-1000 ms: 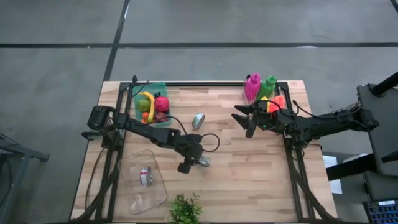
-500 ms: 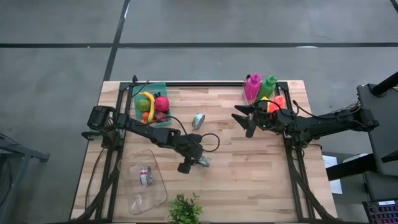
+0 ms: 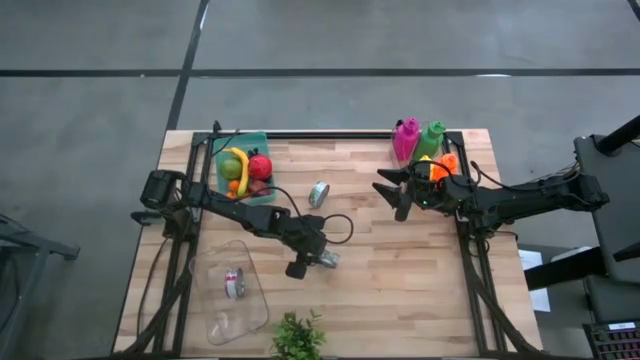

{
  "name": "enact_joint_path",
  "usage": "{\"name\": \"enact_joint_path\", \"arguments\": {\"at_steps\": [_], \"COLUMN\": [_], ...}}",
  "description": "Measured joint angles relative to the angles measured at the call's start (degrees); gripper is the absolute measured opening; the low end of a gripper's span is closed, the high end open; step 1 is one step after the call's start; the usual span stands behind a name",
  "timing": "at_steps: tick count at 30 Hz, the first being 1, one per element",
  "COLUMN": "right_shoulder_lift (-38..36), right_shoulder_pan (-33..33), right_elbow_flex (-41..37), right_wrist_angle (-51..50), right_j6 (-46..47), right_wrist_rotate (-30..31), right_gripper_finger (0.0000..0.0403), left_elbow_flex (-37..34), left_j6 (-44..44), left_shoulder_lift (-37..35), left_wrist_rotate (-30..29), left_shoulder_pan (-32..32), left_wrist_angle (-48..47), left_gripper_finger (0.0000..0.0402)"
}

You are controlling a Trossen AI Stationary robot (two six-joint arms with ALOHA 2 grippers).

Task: Pick & Place Food Item
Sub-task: Put the bottom green tuna can into the left transparent bin

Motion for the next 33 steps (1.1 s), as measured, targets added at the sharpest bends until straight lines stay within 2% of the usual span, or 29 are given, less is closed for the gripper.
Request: {"name": "enact_joint_path", "arguments": {"at_steps": [5, 12, 18, 25, 33], "right_shoulder_lift": [0.0, 0.02, 0.0, 0.02, 0.0], "right_shoulder_pan": [0.0, 0.02, 0.02, 0.02, 0.02], "right_elbow_flex": [0.0, 0.0, -0.02, 0.0, 0.0], "right_wrist_angle": [0.0, 0.0, 0.0, 0.0, 0.0], "right_j6": [-0.02, -0.02, -0.02, -0.02, 0.0], "right_wrist_rotate": [0.02, 0.02, 0.02, 0.0, 0.02], "right_gripper_finger": [0.0276, 0.0276, 0.0276, 0.0276, 0.0276], "left_elbow_flex": [0.0, -0.02, -0.02, -0.02, -0.02], "left_j6": [-0.15, -0.17, -0.17, -0.13, -0.15], "left_shoulder_lift": [0.02, 0.02, 0.02, 0.02, 0.02], "left_wrist_rotate": [0.0, 0.01, 0.0, 0.0, -0.04], "left_shoulder_pan": [0.0, 0.04, 0.04, 0.02, 0.02], "left_wrist_angle": [0.02, 0.0, 0.02, 0.02, 0.07], "left_gripper_finger": [0.0148, 0.017, 0.0148, 0.0165, 0.0147]}}
